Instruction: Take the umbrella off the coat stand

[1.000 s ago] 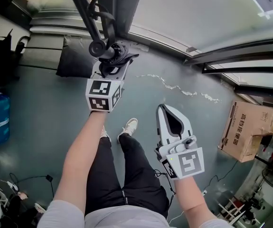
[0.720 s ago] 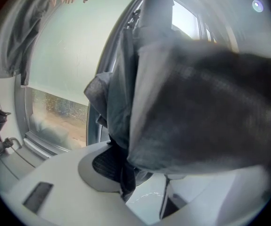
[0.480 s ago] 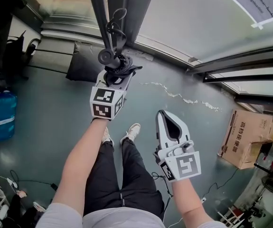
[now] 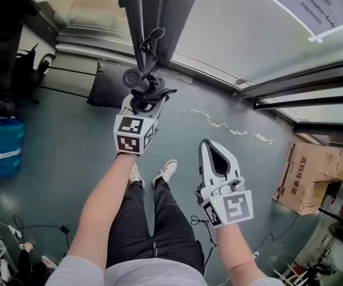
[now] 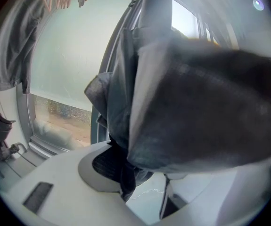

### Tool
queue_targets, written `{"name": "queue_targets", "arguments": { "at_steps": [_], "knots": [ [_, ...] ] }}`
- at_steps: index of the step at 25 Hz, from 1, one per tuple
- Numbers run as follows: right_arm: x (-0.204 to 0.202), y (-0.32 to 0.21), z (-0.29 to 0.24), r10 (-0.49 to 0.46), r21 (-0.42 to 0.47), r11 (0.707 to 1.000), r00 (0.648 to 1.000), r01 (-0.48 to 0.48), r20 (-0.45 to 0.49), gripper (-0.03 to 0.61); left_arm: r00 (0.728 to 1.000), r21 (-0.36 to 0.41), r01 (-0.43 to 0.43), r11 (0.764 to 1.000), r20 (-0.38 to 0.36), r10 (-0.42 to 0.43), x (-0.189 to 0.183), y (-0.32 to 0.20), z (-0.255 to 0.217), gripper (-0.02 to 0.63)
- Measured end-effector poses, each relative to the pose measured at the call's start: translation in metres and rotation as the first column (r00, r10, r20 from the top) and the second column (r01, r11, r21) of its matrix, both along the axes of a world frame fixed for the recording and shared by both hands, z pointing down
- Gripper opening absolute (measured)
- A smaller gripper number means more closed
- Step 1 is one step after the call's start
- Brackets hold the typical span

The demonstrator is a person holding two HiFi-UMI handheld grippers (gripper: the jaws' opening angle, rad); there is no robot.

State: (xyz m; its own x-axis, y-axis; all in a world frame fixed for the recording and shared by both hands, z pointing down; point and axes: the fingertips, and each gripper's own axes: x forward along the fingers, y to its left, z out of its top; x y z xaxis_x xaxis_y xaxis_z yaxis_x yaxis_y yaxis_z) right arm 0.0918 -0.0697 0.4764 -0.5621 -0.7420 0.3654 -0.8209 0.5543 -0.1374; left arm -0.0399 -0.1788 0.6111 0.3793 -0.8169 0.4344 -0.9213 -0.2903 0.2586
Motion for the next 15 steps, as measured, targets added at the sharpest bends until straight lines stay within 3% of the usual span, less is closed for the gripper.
{"name": "queue_targets", "arguments": {
  "at_steps": [15],
  "knots": [
    [0.006, 0.013, -0.028, 0.039, 0.024, 0.999, 0.999, -0.039, -0.003, 0.017, 1.000, 0.023, -0.009, 1.000, -0.021, 0.010, 0.007, -0.003, -0.029, 0.235]
  ]
}}
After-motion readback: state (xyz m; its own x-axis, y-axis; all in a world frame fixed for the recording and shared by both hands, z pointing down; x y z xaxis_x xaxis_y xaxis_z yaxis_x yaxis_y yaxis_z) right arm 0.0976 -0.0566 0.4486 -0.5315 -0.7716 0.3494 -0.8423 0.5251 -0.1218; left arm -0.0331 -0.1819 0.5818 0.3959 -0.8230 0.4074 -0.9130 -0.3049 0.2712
